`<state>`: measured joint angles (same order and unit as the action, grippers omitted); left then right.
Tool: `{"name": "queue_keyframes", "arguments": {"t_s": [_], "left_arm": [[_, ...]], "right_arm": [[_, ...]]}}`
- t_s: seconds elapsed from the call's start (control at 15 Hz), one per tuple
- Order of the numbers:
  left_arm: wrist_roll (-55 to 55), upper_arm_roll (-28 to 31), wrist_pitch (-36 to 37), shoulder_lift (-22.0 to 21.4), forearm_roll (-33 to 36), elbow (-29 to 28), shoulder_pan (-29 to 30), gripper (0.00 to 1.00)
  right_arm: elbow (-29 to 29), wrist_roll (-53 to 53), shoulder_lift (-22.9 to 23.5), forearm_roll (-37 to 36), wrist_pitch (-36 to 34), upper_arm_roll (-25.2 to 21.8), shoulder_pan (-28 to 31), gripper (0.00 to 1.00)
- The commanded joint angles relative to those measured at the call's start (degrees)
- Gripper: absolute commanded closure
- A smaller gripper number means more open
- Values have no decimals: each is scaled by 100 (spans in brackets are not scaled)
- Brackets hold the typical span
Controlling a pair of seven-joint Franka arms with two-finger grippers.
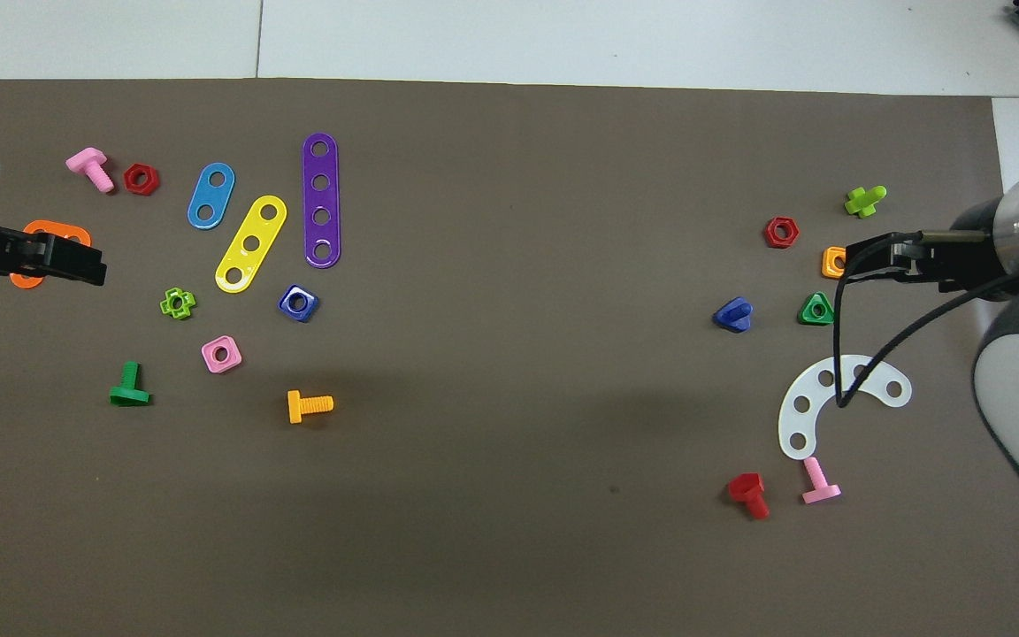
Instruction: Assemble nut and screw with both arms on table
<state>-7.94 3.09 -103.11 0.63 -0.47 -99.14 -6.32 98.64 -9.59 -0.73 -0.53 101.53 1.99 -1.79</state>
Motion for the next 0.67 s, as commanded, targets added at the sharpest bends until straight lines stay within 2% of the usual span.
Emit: {"name": "queue_keyframes", "arguments": {"t_s": [0.0, 0.13, 0.27, 0.47, 0.6], "left_arm": [[117, 42, -1121, -591, -50, -1290, -387, 0], [179, 33, -1412, -311, -50, -1335, -431, 0], [136, 42, -1842, -29, -58, -1545, -746, 0], [-162, 33, -3141, -2, -58, -2387, -966, 0], [-216, 33, -3417, 24, -58, -2627, -994, 3]], "right_arm": [[725, 177, -147, 159, 612, 39, 118, 4], [1094, 177, -68, 159, 1164, 47, 92, 4], [1254, 185, 169, 159, 1526, 47, 74, 6], [1254, 185, 783, 159, 2141, 47, 30, 9], [1254, 141, 1109, 159, 2239, 56, -127, 15]]}}
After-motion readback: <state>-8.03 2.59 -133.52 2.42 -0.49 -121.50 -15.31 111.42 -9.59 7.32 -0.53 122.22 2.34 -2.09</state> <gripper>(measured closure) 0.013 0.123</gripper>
